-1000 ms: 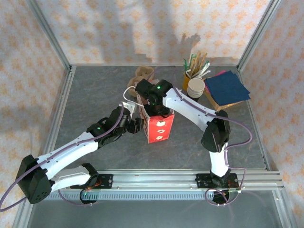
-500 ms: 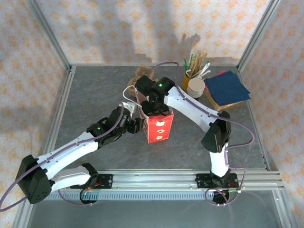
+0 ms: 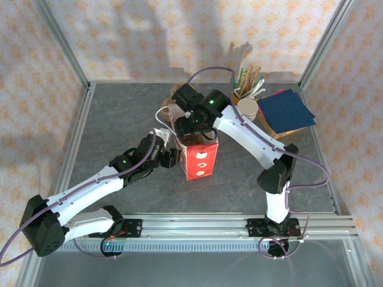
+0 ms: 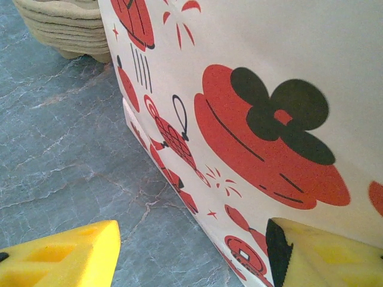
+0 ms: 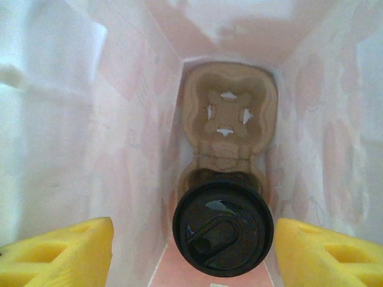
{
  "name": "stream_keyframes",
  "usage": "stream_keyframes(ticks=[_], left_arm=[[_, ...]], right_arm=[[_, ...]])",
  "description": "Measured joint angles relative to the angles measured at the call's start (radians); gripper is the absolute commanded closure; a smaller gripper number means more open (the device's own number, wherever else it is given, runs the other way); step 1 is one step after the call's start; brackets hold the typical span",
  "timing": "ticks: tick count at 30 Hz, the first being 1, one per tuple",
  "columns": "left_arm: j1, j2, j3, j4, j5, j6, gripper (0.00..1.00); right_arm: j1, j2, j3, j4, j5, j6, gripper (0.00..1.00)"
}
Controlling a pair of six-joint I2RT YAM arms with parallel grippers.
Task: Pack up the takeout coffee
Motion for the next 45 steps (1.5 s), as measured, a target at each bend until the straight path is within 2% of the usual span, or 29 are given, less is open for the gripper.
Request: stream_keyframes(ticks=[7, 19, 28, 31, 37, 45], left_arm=[[0.0, 0.0, 0.0, 0.0, 0.0, 0.0, 0.32], [0.0, 0.0, 0.0, -0.003, -0.014, 0.0, 0.32], [0.0, 0.0, 0.009, -0.008, -0.014, 0.0, 0.32], [0.0, -0.001, 0.018, -0.011, -0.015, 0.0, 0.31], [0.0, -0.045, 0.02, -0.026, -0.027, 0.0, 0.23], [0.0, -0.13, 0.024, -0.052, -0.079, -0.002, 0.2]], right_arm=[[0.001, -0.059, 0.043, 0.028, -0.001, -0.001, 0.3], [0.004, -0.218, 0.043, 0.172, -0.005, -0.002, 0.28], [-0.009, -0.253, 0.035, 0.229, -0.004, 0.0, 0.28], [-0.037, -0.272, 0.021, 0.25, 0.001, 0.003, 0.28], [-0.124, -0.337, -0.023, 0.3, 0.035, 0.007, 0.27], [-0.28, -0.353, -0.084, 0.353, 0.076, 0.003, 0.27]])
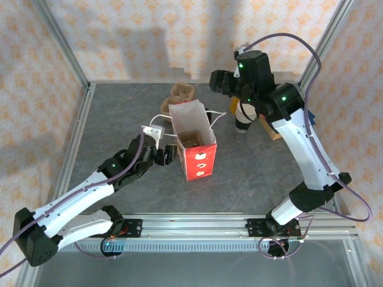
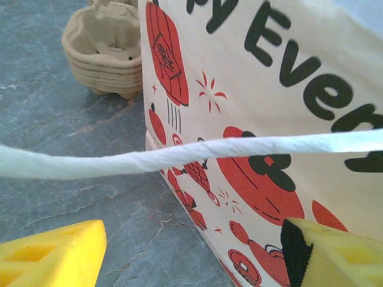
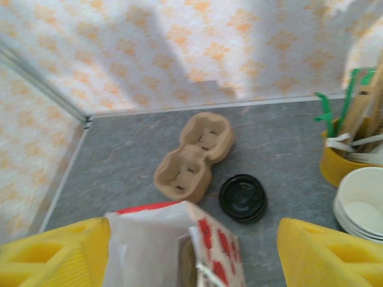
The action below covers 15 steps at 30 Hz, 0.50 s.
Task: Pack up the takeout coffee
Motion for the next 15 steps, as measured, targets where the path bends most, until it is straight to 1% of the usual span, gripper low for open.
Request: stream_keyframes(ticks=[5, 13, 15], left_arm=[[0.009, -0.04, 0.001, -0.031, -0.045, -0.004, 0.19], [0.06, -0.067, 0.001, -0.059, -0.048, -0.01, 0.19], [0.085, -0.067, 0.002, -0.07, -0.048, -0.01, 0.19]], right_arm=[[-0.097, 0.006, -0.036, 0.03, 0.003, -0.011, 0.27], [-0.224, 0.04, -0.072, 0.093, -0.009, -0.038, 0.28], [-0.251, 0.06, -0.076, 0.109, -0.017, -0.048, 0.28]])
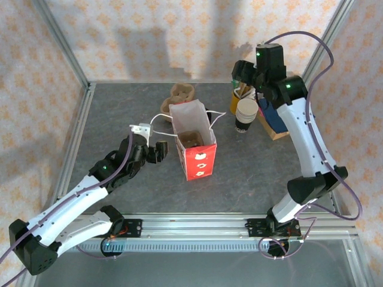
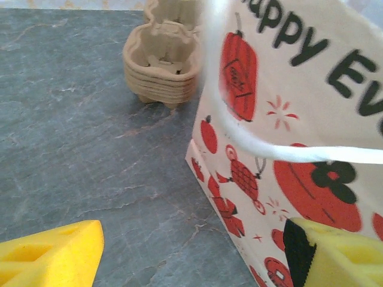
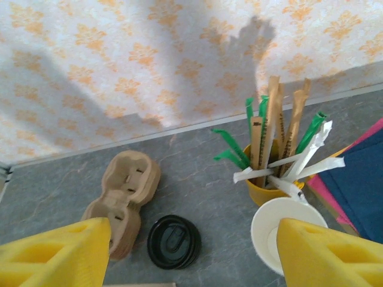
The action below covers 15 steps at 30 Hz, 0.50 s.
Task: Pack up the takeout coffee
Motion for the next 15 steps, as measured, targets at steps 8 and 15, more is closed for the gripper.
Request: stream_keyframes(ticks=[8, 15], left_arm=[[0.156, -0.005, 0.007, -0.029, 0.001, -0.016, 0.19], [0.262, -0.021, 0.007, -0.035, 0.0, -0.026, 0.19]], right_arm=[[-0.075, 0.092, -0.007, 0.062, -0.026, -0.035, 0.32], [-0.103, 0.153, -0.019, 0.136, -0.04, -0.063, 0.39]])
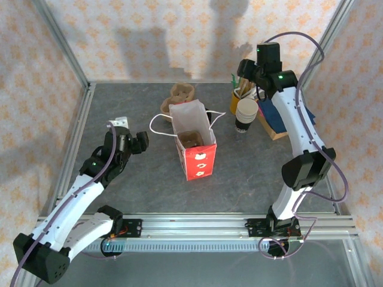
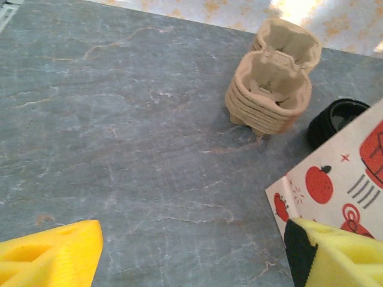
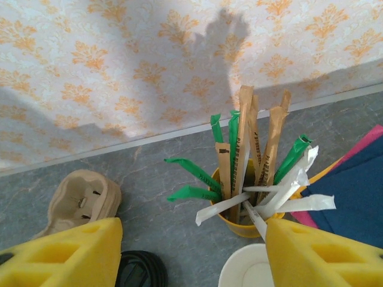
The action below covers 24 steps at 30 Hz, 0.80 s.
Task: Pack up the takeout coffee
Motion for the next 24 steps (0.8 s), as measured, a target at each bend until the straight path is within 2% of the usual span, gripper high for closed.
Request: stream_keyframes(ticks=[5, 24], left_arm=[[0.006, -0.008, 0.0, 0.016, -0.001, 0.0, 0.19], [0.006, -0.04, -0.005, 0.034, -0.045, 0.013, 0.2]], right_arm=[[-0.004, 0.051, -0.008, 0.056, 0.0, -0.023, 0.46], [-0.021, 0.281, 0.041, 0.152, -0.004, -0.034, 0.56]])
